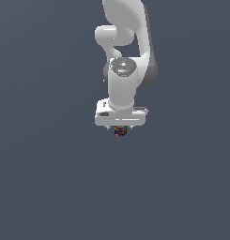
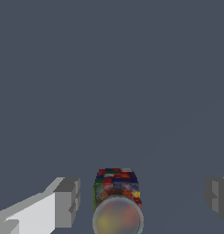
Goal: Pick up the object and move it to a goal position.
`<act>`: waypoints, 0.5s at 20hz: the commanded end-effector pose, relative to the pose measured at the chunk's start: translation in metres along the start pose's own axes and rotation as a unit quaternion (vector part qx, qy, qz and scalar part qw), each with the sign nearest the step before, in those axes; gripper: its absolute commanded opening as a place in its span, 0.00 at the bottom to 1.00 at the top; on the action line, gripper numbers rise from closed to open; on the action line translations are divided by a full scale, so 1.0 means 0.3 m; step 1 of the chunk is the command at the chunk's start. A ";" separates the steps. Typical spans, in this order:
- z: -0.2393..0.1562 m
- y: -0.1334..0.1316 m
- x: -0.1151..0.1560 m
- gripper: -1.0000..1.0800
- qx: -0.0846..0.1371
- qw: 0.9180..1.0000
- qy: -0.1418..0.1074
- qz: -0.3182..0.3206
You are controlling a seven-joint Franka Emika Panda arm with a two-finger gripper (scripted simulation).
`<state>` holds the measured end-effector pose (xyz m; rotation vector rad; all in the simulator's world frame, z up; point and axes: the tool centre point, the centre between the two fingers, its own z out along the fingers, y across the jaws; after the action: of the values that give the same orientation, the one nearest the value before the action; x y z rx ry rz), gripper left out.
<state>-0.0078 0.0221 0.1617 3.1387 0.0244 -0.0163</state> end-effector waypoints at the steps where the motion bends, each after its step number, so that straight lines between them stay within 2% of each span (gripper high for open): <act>1: 0.000 0.000 0.000 0.96 0.000 1.000 0.000 0.000; 4: 0.001 0.023 -0.001 0.96 0.000 1.000 -0.002 0.006; 10: 0.004 0.123 -0.010 0.96 0.000 0.999 -0.009 0.033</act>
<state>-0.0097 -0.0097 0.1609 3.1372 -0.0644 -0.0390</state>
